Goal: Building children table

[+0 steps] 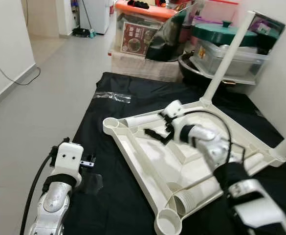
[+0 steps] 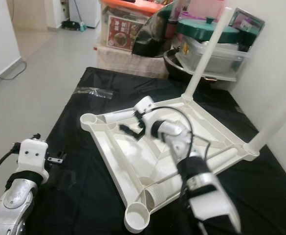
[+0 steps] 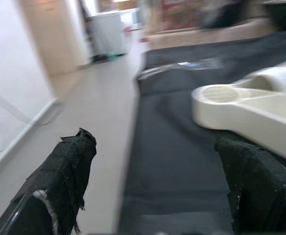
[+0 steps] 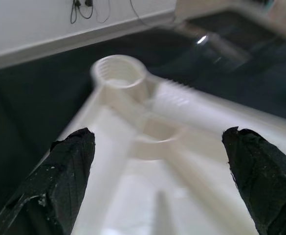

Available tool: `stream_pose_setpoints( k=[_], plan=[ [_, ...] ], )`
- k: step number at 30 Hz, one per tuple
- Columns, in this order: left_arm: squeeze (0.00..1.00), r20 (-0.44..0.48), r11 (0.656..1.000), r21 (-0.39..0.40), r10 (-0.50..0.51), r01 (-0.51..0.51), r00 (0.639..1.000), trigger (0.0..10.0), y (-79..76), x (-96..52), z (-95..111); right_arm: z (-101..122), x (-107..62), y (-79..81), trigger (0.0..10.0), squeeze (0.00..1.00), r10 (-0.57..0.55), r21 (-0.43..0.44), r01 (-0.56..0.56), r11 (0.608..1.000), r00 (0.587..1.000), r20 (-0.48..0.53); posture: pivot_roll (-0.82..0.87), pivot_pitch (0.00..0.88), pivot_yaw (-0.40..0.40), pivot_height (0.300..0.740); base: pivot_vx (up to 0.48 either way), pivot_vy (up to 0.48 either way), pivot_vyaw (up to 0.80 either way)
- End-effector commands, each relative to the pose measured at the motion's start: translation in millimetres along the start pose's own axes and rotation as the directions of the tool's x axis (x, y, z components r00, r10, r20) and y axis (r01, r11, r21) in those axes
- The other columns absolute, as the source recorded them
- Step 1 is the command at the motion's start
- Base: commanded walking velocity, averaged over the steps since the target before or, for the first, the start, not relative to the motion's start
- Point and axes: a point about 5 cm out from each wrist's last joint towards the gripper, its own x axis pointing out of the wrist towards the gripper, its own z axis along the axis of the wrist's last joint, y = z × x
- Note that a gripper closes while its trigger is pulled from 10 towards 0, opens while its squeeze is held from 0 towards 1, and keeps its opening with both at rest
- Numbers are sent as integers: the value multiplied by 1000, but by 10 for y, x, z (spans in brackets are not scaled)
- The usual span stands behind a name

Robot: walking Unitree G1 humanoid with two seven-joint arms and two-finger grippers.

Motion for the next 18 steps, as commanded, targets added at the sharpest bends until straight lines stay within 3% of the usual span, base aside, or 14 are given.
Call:
stream_pose_setpoints(
  k=[1,3,6,7,8,11,12,18],
  plan=[
    [0,-27,1000,23,21,-20,999,10000,27,4,-42,-29,-15,-3,10000,357,-10,30,11,999,1000,-23,94,0,-167,740,0,0,0],
    [0,-60,985,70,161,-156,985,10000,241,21,-97,-58,70,348,10000,235,127,75,-122,990,990,-59,100,0,-168,740,0,0,0],
    [0,-78,973,96,220,-212,972,10000,359,12,-138,-75,44,487,10000,227,195,75,-189,979,977,-90,100,0,-170,740,0,0,0],
    [0,-78,973,96,220,-212,972,10000,359,12,-138,-75,44,487,10000,227,195,75,-189,979,977,-90,100,0,-170,740,0,0,0],
    [0,-81,970,98,229,-221,970,10000,378,10,-144,-88,-20,531,10000,165,222,80,-214,974,969,-113,100,0,-170,740,0,0,0],
    [0,-80,970,98,231,-223,970,10000,384,10,-144,-95,-64,561,10000,165,239,85,-230,970,963,-127,100,0,-170,740,0,0,0],
    [0,-82,970,98,230,-222,970,10000,373,13,-147,-110,-125,608,10000,24,267,93,-255,962,952,-149,98,0,-168,740,0,0,0],
    [0,-90,975,95,211,-203,973,10000,289,50,-160,-255,-223,709,10000,0,266,99,-249,963,933,-241,85,0,-155,740,0,0,0]
  ],
)
